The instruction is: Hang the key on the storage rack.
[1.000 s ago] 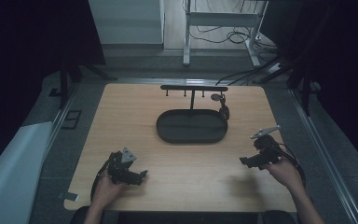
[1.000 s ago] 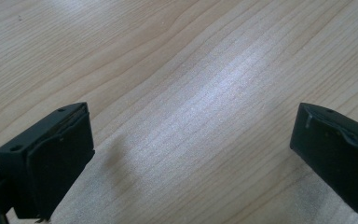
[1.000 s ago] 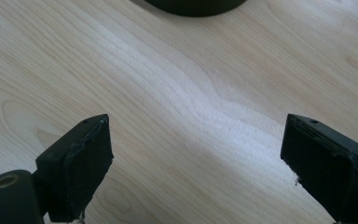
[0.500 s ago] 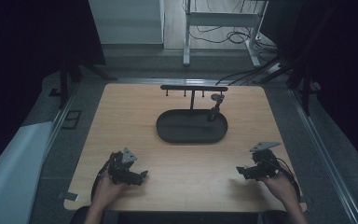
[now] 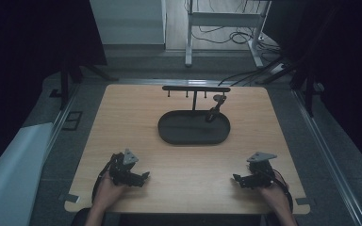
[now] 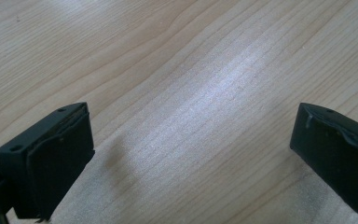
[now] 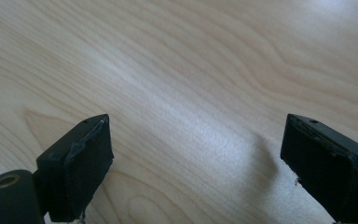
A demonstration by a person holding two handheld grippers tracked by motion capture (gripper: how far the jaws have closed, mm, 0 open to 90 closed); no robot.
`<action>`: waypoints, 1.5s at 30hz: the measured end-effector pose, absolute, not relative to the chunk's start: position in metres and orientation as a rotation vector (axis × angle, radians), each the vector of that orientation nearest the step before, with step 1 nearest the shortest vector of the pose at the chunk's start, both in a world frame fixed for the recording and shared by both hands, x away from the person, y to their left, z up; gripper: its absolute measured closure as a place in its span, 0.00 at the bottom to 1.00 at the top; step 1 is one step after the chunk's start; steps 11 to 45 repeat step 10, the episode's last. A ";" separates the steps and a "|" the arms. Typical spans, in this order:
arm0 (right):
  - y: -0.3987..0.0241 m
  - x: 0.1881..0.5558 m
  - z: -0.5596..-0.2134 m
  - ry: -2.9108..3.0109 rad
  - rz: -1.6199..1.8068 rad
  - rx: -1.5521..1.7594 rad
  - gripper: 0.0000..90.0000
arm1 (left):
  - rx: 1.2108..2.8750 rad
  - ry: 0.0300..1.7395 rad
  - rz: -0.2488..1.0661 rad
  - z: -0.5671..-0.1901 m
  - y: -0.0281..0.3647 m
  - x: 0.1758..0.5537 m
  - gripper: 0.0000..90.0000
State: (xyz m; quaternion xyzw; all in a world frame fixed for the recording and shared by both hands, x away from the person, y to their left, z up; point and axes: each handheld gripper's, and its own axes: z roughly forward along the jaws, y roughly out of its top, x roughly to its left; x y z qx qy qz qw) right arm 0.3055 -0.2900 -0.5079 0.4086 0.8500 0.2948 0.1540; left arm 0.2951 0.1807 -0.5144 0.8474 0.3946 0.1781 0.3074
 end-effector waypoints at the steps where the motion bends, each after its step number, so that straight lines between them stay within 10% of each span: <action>1: -0.290 0.306 -0.509 2.441 0.847 1.173 0.06 | 2.241 1.043 0.471 -0.514 0.180 0.295 0.00; 45: -0.293 0.304 -0.512 2.442 0.873 1.192 0.03 | 2.246 1.038 0.468 -0.514 0.179 0.296 0.00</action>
